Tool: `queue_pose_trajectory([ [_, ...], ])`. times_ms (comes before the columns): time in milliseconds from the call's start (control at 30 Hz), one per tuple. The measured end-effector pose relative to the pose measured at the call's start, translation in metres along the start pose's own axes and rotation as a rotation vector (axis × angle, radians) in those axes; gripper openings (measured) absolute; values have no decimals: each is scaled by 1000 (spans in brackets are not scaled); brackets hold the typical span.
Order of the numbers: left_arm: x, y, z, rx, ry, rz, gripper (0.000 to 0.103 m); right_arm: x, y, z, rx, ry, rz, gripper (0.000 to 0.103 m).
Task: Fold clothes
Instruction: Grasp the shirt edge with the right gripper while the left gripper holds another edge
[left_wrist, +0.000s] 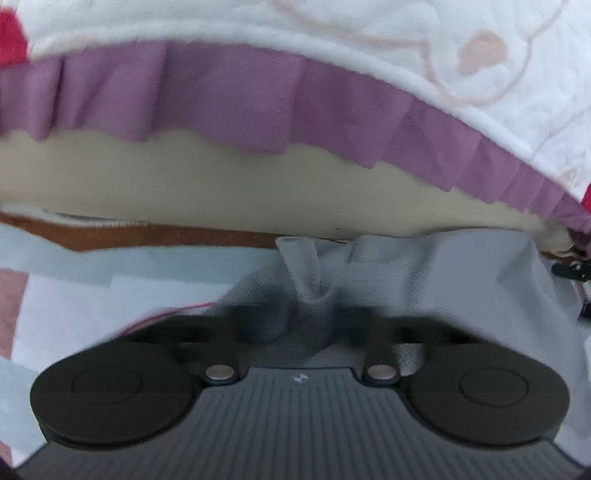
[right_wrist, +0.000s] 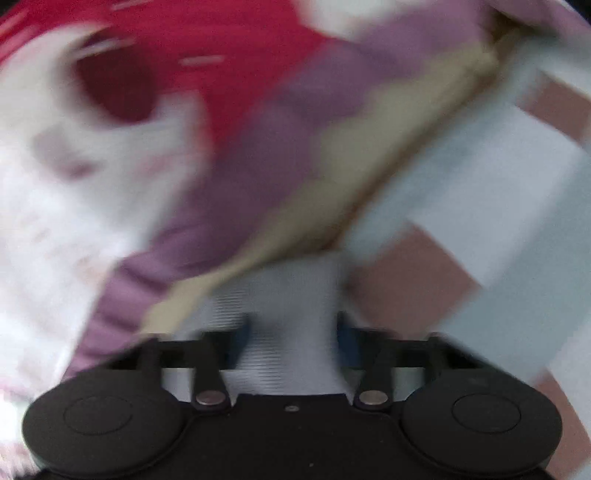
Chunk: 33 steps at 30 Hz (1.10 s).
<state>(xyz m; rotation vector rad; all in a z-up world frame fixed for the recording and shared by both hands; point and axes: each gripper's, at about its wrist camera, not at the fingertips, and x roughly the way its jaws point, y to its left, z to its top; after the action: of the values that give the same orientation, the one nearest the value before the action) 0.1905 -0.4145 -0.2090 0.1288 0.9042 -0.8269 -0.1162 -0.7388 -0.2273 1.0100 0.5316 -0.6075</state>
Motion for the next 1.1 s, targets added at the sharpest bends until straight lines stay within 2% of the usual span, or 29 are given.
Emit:
queue_pose_trajectory([
  [67, -19, -8, -2, 69, -42, 23, 4, -18, 21, -11, -151, -24, 92, 6],
  [100, -41, -9, -6, 114, -94, 24, 4, -29, 29, -19, -212, -24, 139, 6],
  [200, -119, 6, -39, 225, -261, 45, 4, -63, 43, -60, -391, 77, 212, 6],
  [233, -139, 18, -54, 245, -290, 57, 4, -73, 44, -77, -465, 118, 229, 6],
  [300, -159, 37, -79, 246, -218, 85, 4, -82, 37, -113, -603, 252, 197, 6],
  [333, -161, 47, -88, 209, -159, 95, 4, -83, 30, -127, -642, 299, 140, 6],
  [400, -160, 65, -103, 97, -76, 56, 4, -82, 12, -148, -688, 382, 25, 10],
  [467, -156, 75, -112, 37, -16, 57, 4, -88, -6, -151, -607, 362, -2, 12],
  [500, -153, 77, -114, 30, 0, 70, 4, -92, -10, -146, -541, 336, 30, 15],
  [533, -152, 75, -112, 41, -10, 79, 5, -95, -9, -140, -505, 315, 43, 22],
  [567, -150, 73, -110, 52, -20, 89, 5, -97, -8, -135, -475, 295, 55, 36],
  [600, -149, 72, -109, 60, -28, 96, 5, -100, -2, -135, -486, 280, 62, 44],
  [667, -146, 72, -107, 49, -21, 79, 5, -104, 10, -136, -509, 252, 73, 52],
  [833, -145, 72, -107, 47, 2, 67, 5, -92, 12, -149, -552, 249, -18, 54],
  [867, -145, 73, -107, 46, 2, 62, 5, -87, 11, -152, -545, 260, -10, 54],
  [933, -143, 73, -106, 43, -1, 53, 5, -80, 17, -160, -584, 248, -15, 42],
  [967, -142, 72, -106, 46, -7, 52, 5, -78, 23, -165, -624, 229, -27, 14],
  [1000, -141, 71, -105, 50, -13, 50, 5, -76, 29, -169, -665, 207, -39, 4],
  [1100, -138, 65, -92, 116, -76, 81, 5, -86, 58, -152, -788, 78, -102, 4],
])
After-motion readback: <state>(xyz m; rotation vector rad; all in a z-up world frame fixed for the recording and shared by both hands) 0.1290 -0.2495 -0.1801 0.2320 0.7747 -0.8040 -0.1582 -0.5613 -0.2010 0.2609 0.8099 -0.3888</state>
